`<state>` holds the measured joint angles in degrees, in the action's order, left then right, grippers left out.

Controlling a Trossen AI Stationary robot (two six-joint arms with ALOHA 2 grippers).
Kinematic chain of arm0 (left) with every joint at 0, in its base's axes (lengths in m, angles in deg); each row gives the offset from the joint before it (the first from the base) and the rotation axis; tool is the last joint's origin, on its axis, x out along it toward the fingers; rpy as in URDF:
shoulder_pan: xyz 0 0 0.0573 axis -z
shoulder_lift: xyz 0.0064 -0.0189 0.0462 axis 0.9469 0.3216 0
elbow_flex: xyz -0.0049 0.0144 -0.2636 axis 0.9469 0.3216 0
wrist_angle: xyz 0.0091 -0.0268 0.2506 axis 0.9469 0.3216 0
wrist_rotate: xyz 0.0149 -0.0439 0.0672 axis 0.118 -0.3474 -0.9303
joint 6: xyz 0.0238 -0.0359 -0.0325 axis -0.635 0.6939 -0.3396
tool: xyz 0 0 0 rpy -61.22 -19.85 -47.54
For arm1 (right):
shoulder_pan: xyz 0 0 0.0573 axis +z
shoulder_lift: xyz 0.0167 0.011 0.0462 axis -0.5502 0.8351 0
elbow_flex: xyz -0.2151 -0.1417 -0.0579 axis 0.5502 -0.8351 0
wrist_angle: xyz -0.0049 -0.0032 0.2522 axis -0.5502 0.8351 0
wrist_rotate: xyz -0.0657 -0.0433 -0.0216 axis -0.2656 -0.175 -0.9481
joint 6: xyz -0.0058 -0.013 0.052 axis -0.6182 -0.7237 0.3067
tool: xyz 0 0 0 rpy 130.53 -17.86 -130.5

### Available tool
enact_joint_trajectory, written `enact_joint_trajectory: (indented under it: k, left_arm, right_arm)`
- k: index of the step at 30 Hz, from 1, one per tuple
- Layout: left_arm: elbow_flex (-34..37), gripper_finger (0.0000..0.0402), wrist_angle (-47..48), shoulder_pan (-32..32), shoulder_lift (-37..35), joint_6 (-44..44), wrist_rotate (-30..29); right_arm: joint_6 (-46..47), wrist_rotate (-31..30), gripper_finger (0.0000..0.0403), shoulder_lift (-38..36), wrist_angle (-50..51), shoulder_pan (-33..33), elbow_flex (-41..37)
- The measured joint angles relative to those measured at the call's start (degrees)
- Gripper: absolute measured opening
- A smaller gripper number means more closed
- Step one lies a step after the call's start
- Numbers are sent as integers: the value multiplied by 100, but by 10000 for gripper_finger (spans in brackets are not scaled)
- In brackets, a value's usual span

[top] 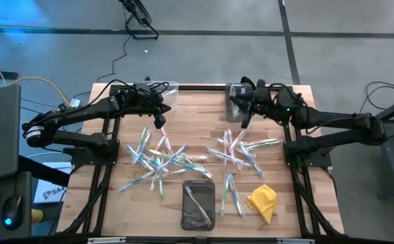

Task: Pick & Place Toothbrushes
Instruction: Put the green toothbrush into the transparent bin

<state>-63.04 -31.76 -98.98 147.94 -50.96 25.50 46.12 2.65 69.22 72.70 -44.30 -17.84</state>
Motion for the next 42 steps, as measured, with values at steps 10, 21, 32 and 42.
enact_joint_trajectory:
  k: [10, 21, 32, 42]
  left_arm:
    - [0, 0, -28, 0, 0, 0, 2]
    - [0, 0, 1111, -2, -97, 54, -427]
    - [705, 0, -1566, -2, -259, -539, 577]
    - [1025, 0, -3997, -2, 557, -249, 1753]
  right_arm:
    - [231, -866, 22, 25, -50, 2, 0]
    - [338, -837, 22, 116, 68, 6, -9]
    - [503, -605, 23, 796, -610, 1, -9]
    - [876, 224, 23, 1972, -2854, -12, -9]
